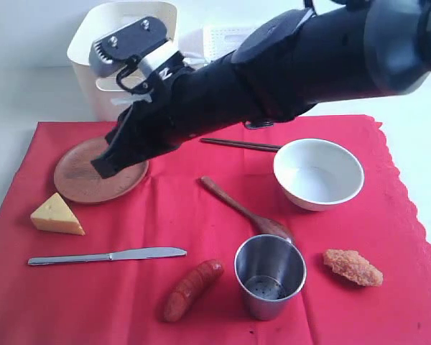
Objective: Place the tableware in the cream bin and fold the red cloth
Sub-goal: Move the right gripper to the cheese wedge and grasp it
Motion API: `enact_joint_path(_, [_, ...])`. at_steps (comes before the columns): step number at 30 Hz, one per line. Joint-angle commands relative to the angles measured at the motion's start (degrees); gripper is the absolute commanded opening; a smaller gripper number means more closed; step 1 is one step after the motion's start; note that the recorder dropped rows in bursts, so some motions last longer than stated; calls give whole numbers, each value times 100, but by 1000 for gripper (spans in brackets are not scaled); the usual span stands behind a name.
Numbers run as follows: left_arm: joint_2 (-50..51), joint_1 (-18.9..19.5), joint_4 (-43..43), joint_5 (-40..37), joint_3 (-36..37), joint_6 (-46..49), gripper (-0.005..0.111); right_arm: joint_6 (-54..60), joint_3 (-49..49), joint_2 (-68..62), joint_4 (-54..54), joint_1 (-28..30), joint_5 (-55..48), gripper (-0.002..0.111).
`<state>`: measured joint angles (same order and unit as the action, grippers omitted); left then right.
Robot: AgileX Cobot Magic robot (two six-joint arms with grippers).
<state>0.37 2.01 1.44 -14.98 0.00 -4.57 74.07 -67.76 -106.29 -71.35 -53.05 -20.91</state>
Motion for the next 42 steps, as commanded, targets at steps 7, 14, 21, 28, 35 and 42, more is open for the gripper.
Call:
enact_joint_path(7, [-37, 11, 17, 22, 0, -21, 1, -1845, -1037, -1135, 1795, -883, 434, 1])
enact_joint_path(14, [-37, 11, 17, 22, 0, -21, 1, -2309, -1574, -1714, 1849, -1232, 1343, 25])
enact_joint_path(21, [-37, 11, 17, 22, 0, -21, 1, -2264, -1678, -1972, 2193, -1395, 1510, 63])
enact_joint_path(28, [-37, 11, 17, 22, 0, -21, 1, -1872, -1678, -2000, 2248, -1420, 1321, 83])
enact_joint_path(35, [-37, 11, 17, 22, 0, -21, 1, -1663, -1874, -2382, 2248, -1420, 1321, 83])
enact_joint_path(42, [-37, 11, 17, 22, 0, -21, 1, -1514, -2415, -2850, 2260, -1420, 1203, 83])
